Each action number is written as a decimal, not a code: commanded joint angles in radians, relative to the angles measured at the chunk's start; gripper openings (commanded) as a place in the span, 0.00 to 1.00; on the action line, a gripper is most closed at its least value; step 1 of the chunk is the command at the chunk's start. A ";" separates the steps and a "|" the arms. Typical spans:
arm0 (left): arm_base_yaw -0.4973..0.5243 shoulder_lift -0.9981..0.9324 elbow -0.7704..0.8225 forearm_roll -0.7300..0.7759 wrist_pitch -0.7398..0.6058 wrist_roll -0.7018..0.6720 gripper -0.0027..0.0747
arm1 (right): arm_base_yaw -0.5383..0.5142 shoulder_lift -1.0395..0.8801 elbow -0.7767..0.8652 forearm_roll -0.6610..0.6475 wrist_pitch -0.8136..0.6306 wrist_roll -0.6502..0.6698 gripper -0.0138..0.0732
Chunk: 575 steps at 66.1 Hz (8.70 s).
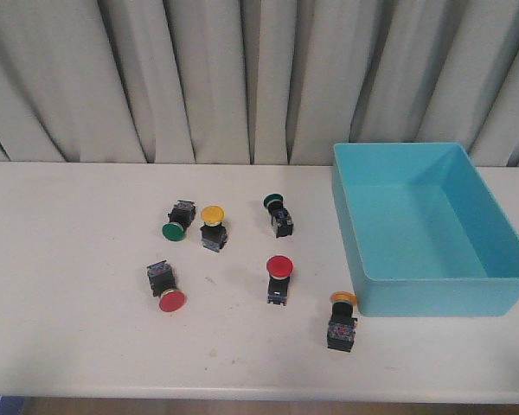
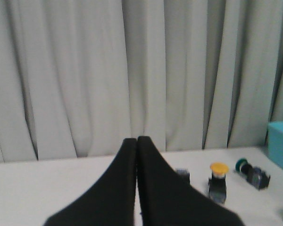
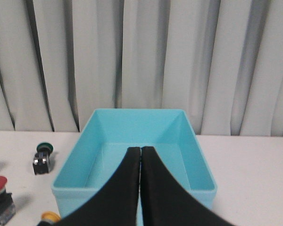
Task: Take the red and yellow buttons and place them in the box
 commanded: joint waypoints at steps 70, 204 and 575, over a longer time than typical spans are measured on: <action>0.002 0.805 -0.459 -0.001 0.347 -0.004 0.21 | -0.003 0.604 -0.493 -0.015 0.445 -0.027 0.40; -0.556 1.858 -1.426 -0.139 0.721 0.964 0.76 | -0.003 0.604 -0.493 -0.014 0.520 -0.027 0.74; -0.317 1.512 -0.967 -1.389 0.916 1.911 0.35 | 0.485 1.329 -0.938 0.853 0.597 -1.494 0.70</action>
